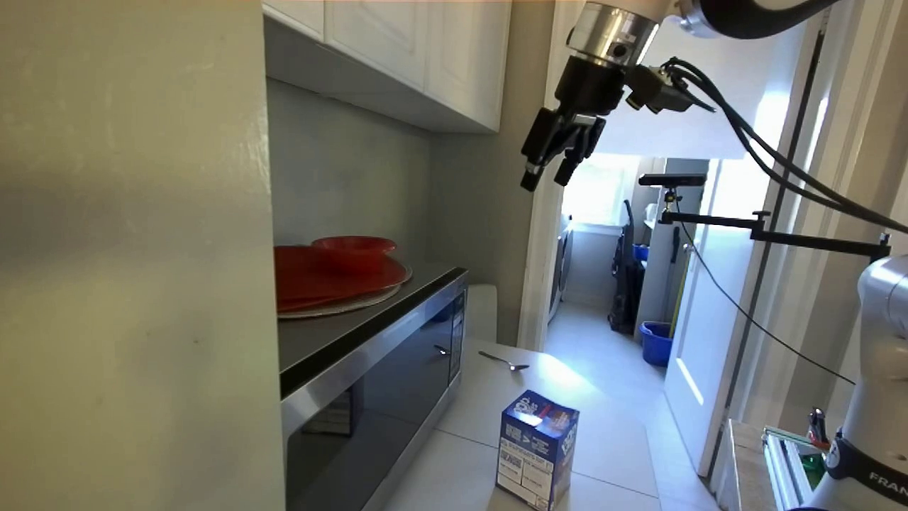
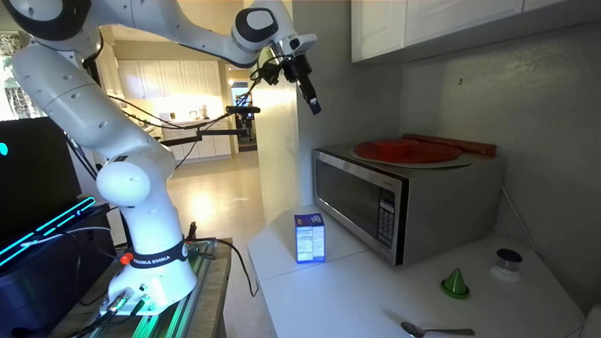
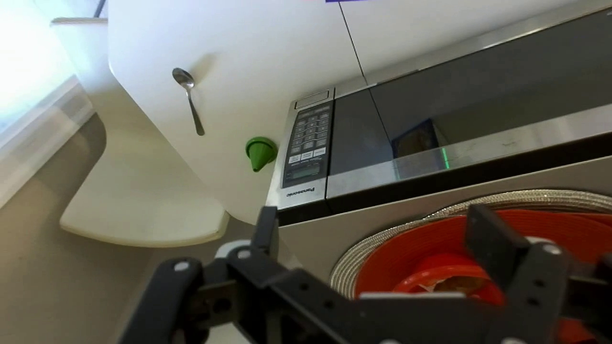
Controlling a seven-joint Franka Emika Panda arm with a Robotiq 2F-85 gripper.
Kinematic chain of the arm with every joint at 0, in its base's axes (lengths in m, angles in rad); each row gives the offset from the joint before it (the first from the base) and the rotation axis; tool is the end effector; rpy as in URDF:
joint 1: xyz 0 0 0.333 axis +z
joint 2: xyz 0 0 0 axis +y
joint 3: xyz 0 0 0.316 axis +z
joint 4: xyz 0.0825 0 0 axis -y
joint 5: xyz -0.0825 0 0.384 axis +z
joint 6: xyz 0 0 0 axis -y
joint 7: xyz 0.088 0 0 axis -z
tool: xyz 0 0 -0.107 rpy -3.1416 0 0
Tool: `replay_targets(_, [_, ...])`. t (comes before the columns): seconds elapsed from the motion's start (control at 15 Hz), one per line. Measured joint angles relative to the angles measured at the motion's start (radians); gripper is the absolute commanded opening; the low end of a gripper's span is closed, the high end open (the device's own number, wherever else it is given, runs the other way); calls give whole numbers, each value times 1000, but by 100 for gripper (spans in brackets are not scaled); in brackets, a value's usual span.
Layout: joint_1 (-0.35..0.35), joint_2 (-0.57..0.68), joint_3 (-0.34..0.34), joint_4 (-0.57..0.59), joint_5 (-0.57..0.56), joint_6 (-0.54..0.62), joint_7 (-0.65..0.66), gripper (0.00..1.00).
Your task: Put the orange bowl on the microwave on the orange plate
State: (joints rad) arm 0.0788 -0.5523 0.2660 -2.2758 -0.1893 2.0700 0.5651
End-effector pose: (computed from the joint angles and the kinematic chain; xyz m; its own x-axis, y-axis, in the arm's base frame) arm 0.3925 0.1516 0.5908 0.8957 -0.1307 0.4249 -0.1937 -0.9750 0.1085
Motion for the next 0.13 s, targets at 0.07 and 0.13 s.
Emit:
replay_targets(0.07, [0,-1,0,0,0,0,2,100])
replay_targets(0.13, [-1,0,0,-1,0,0,3,100])
